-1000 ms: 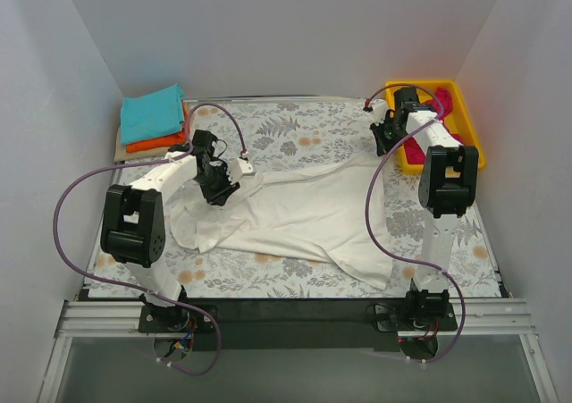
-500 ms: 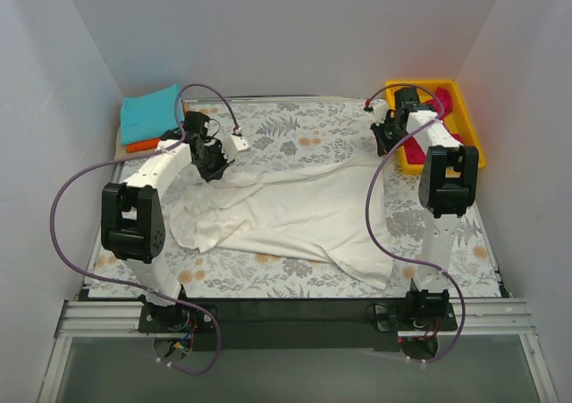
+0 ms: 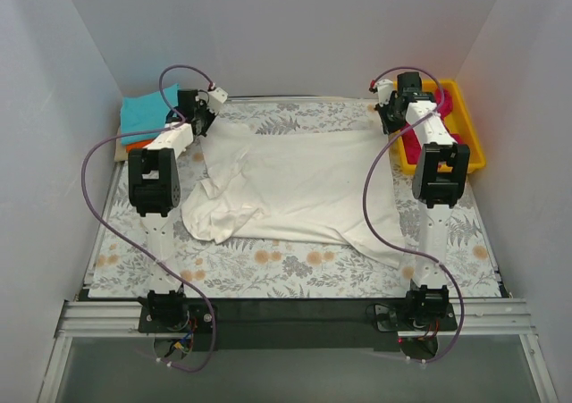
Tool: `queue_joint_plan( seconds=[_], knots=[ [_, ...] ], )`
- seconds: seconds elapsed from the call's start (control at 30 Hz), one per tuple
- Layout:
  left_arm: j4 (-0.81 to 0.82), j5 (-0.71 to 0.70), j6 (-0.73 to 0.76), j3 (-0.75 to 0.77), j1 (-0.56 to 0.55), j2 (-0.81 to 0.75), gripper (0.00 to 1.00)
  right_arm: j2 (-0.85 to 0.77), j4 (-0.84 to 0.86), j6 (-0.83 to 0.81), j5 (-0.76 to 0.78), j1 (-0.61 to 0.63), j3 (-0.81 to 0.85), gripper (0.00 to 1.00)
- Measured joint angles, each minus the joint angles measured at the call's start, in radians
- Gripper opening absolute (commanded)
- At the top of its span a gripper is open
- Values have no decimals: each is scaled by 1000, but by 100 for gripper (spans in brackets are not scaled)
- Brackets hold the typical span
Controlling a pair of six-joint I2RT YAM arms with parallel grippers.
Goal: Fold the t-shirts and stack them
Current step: Flatten the tshirt out
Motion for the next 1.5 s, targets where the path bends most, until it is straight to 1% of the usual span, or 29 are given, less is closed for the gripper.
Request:
queue_joint_plan(
  seconds=[0.07,0.17,0.3,0.47,0.5,0.53,0.57,0.6,0.63,0.73,0.77,0.8,0.83,0.87,0.9,0.97,1.0,1.03,1.07,1.1,1.17,1.2,1.23,1.27,1.37,1.4,1.5],
  knots=[
    [61,-22,-22,53,-1,69,0,42,30,5,20,3,13,1],
    [175,-43,-49,59,-5,130,0,82,80,23,48,12,7,1],
    [269,-60,-82,73,-9,180,0,94,148,32,97,35,6,1],
    [407,-79,-108,176,-10,270,0,103,258,41,177,59,6,1],
    [439,-79,-110,196,-10,289,4,106,286,42,195,64,6,2],
    [463,-78,-110,218,-10,309,12,109,312,41,213,70,6,15],
    [482,-77,-108,238,-10,326,18,111,332,42,226,74,6,28],
    [497,-76,-109,271,-11,352,28,114,352,38,244,79,6,47],
    [504,-78,-115,294,-11,369,29,116,363,32,258,84,6,52],
    [495,-91,-143,346,-11,399,33,113,388,23,286,99,-6,59],
    [489,-94,-158,346,-11,396,35,100,394,24,288,103,-28,64],
    [482,-93,-175,341,-11,385,40,77,396,26,285,106,-67,66],
    [462,-87,-196,312,-11,359,65,47,392,26,271,109,-109,66],
    [433,-71,-210,261,-11,312,67,17,375,26,256,110,-146,66],
    [417,-58,-236,217,-11,270,67,-23,364,27,237,113,-185,66],
    [334,-33,-277,139,-11,162,65,-95,321,27,187,116,-236,60],
    [298,-28,-293,113,-11,111,63,-137,289,28,156,116,-252,51],
    [248,-18,-313,83,-11,43,57,-181,257,27,119,117,-264,47],
    [216,-6,-325,57,-11,-6,54,-213,232,30,93,119,-266,38],
    [190,10,-335,16,-11,-77,53,-251,203,24,57,122,-268,33],
    [153,28,-353,-59,-11,-185,42,-299,162,28,8,127,-279,23],
    [141,33,-361,-85,-11,-222,35,-318,148,27,-16,130,-293,17],
    [123,41,-372,-103,-11,-254,31,-330,135,29,-35,133,-308,14],
    [106,44,-388,-106,-11,-267,26,-338,124,34,-55,137,-335,10],
    [66,50,-420,-99,-11,-243,23,-328,82,43,-98,152,-413,6],
    [49,50,-434,-97,-11,-220,20,-317,62,50,-109,156,-438,5],
    [1,43,-462,-92,-11,-137,19,-291,25,60,-134,170,-499,2]
  ],
)
